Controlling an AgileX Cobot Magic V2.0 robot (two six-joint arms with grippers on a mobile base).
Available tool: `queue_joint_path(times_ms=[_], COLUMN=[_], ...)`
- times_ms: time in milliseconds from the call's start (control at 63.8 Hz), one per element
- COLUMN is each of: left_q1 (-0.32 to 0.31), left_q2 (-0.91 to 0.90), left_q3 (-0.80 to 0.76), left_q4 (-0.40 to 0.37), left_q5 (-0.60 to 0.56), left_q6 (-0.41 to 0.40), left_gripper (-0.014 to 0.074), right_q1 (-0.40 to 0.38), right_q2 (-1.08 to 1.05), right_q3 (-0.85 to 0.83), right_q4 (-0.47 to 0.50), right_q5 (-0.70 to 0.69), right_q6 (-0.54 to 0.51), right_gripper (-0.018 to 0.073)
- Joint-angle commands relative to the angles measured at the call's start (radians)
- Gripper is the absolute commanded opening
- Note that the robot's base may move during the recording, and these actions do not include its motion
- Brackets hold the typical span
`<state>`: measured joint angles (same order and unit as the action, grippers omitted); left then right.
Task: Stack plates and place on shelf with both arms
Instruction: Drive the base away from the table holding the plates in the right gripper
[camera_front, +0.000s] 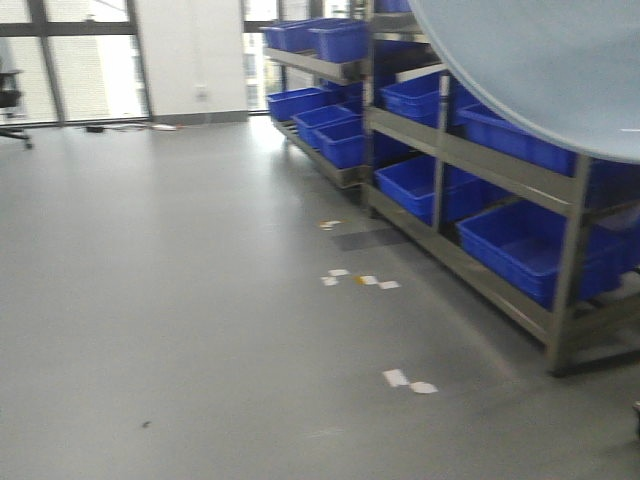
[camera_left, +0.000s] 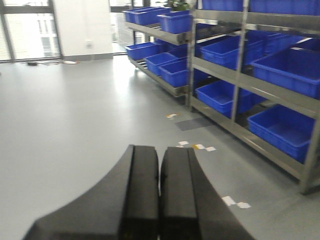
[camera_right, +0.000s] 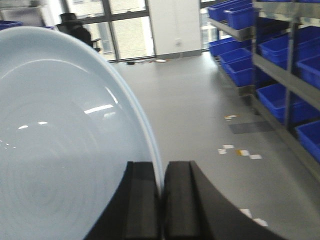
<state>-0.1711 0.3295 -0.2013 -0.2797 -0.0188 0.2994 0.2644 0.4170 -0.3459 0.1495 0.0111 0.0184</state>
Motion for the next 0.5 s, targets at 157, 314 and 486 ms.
queue_joint_path(times_ms=[157, 314, 486], left_q1=[-0.001, -0.001, -0.001], left_q2=[0.004, 0.004, 0.004], left_q3=[-0.029, -0.029, -0.029], left_q4=[-0.002, -0.002, -0.002], left_q5=[-0.080, -0.080, -0.080], left_q6=[-0.002, -0.002, -0.002], left_gripper=[0.0080, 0.0080, 0.0080], right_q1=[-0.006, -0.006, -0.006], right_q2=[0.001, 0.001, 0.001], right_q3=[-0.030, -0.030, -0.030], right_q4=[-0.003, -0.003, -0.003], right_q5=[-0.105, -0.105, -0.105], right_q6=[0.000, 0.000, 0.000], right_gripper=[0.0048, 0.0048, 0.0048])
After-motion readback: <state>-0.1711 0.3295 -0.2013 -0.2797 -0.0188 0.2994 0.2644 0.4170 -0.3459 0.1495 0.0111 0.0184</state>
